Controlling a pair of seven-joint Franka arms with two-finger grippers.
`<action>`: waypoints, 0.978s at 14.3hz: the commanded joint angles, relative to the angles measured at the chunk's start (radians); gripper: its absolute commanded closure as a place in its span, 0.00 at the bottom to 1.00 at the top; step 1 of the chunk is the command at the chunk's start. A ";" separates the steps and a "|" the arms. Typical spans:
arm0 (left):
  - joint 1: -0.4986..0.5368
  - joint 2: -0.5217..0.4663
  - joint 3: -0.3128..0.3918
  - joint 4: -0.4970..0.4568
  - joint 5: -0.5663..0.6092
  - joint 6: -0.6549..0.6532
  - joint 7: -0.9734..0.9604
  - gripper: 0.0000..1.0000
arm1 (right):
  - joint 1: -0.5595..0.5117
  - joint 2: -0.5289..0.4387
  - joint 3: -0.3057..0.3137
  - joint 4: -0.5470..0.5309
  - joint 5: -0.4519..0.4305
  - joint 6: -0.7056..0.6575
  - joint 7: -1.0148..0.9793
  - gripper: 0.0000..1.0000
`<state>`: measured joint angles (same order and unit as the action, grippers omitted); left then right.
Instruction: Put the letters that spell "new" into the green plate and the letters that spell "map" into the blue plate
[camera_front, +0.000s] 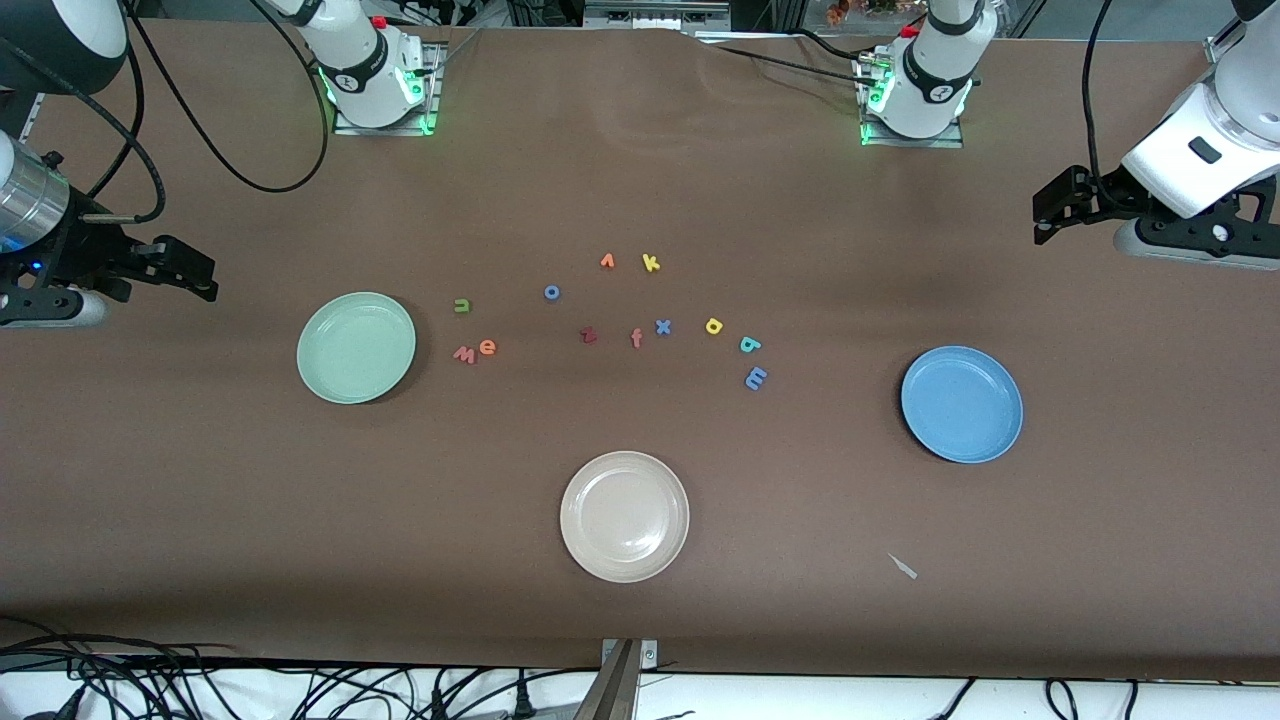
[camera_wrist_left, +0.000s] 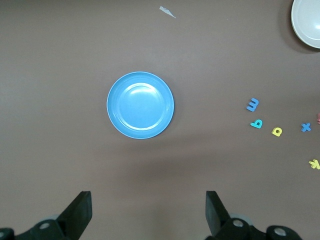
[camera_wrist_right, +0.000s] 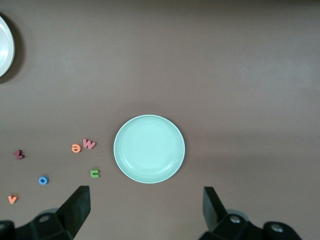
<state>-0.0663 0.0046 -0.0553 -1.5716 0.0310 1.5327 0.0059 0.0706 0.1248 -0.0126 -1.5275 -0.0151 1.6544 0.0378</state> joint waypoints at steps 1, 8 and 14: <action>-0.006 0.008 0.000 0.022 0.009 0.001 -0.012 0.00 | -0.002 -0.004 0.003 0.000 -0.006 -0.012 0.013 0.00; -0.007 0.009 -0.003 0.022 0.009 0.000 -0.012 0.00 | 0.000 -0.002 0.002 0.003 0.004 -0.016 0.039 0.00; -0.007 0.011 -0.003 0.022 0.009 0.000 -0.012 0.00 | -0.002 -0.002 0.000 0.003 0.006 -0.018 0.040 0.00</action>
<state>-0.0682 0.0047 -0.0570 -1.5704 0.0310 1.5335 0.0058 0.0713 0.1252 -0.0128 -1.5292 -0.0154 1.6496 0.0685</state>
